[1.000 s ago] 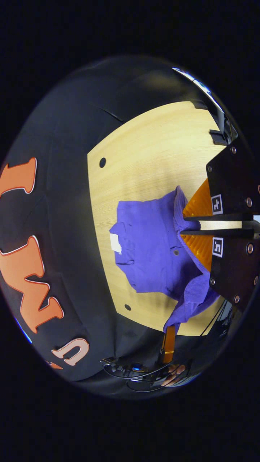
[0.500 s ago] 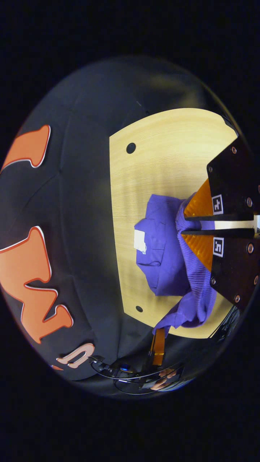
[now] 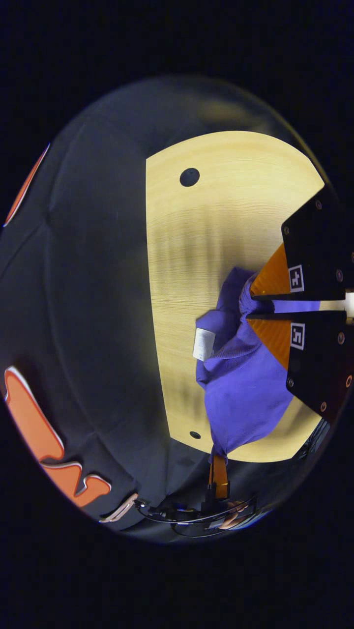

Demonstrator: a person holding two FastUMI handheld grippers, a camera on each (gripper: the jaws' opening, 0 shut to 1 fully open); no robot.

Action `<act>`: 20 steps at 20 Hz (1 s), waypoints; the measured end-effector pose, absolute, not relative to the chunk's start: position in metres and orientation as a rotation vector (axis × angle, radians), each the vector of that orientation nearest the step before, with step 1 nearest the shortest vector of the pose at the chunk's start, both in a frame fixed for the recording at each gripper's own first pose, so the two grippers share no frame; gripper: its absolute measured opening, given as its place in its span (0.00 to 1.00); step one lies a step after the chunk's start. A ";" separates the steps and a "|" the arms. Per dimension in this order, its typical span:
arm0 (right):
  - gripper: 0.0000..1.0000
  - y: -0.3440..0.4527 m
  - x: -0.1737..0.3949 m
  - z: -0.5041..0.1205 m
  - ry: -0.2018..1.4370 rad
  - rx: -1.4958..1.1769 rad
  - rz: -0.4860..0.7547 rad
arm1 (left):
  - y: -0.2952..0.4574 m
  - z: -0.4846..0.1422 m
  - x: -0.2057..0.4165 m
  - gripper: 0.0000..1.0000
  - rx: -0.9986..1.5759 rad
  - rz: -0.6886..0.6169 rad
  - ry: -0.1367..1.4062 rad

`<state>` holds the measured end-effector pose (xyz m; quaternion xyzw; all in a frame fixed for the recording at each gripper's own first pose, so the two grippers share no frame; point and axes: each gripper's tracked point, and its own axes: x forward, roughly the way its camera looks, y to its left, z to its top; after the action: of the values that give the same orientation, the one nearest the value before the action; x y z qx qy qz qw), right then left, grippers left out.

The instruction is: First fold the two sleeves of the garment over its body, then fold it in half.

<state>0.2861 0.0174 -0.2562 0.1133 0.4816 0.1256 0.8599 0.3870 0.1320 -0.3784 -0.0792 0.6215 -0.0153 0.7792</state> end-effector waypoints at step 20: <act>0.84 -0.009 0.302 -0.189 0.657 0.227 0.105 | 0.177 -0.312 0.432 0.87 -0.137 0.208 0.838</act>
<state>0.3019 -0.0088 -0.1891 0.1112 0.3218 0.0513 0.9389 0.4321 0.1765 -0.3121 -0.0661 0.4057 0.1005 0.9060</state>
